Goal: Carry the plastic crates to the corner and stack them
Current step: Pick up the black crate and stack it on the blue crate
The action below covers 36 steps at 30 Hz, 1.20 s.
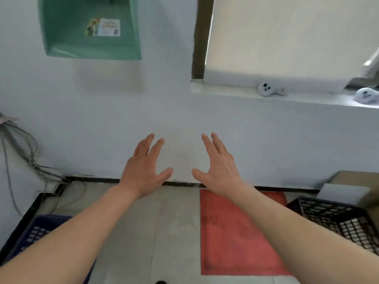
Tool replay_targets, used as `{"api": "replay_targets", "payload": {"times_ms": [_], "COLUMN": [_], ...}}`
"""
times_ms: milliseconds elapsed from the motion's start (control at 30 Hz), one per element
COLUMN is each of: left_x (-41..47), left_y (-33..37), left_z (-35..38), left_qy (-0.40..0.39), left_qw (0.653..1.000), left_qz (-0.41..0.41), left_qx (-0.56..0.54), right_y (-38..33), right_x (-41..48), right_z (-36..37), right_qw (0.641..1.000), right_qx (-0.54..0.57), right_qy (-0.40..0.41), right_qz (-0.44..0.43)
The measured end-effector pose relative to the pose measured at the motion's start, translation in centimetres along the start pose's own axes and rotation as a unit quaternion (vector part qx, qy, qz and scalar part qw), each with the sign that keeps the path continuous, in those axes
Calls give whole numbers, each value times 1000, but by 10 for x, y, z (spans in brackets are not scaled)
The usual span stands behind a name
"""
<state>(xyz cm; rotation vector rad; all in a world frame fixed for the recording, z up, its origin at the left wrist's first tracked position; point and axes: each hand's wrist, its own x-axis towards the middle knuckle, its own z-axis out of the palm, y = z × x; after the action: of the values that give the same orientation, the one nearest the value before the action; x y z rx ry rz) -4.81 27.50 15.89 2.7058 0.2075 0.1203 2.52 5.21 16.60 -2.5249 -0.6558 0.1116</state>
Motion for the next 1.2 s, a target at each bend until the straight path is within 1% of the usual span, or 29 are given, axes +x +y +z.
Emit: {"api": "replay_targets", "payload": {"times_ms": [100,233,433,633,767,900,1033,1200], "left_x": [25,56,63,48,39,36,36,39], "left_y": [61,140,250,347,408,469,528,585], "left_z": [14,40,90,137,171,209,249,294], "left_qy": [-21,-49,-103,-154,-170,-190,-205,-208], "left_qw": [997,983,949,912,896,890,889,907], "left_qz": [76,177,291,372,403,409,404,362], "left_qx": [-3,-21,-67,-75,-71,-68,-61,-58], "right_y": [49,108,168,220,263,320,383,458], "right_x": [-33,-88,-183,-276,-322,-356,-381,-398], "right_z": [-48,-102,-151,-180,-197,-215,-240,-277], "right_qw": [996,975,924,869,836,822,819,829], "right_qx": [-21,-48,-71,-63,-57,-55,-31,-24], "right_qy": [46,114,217,276,295,301,297,265], "right_qz": [80,185,307,407,459,480,490,492]}}
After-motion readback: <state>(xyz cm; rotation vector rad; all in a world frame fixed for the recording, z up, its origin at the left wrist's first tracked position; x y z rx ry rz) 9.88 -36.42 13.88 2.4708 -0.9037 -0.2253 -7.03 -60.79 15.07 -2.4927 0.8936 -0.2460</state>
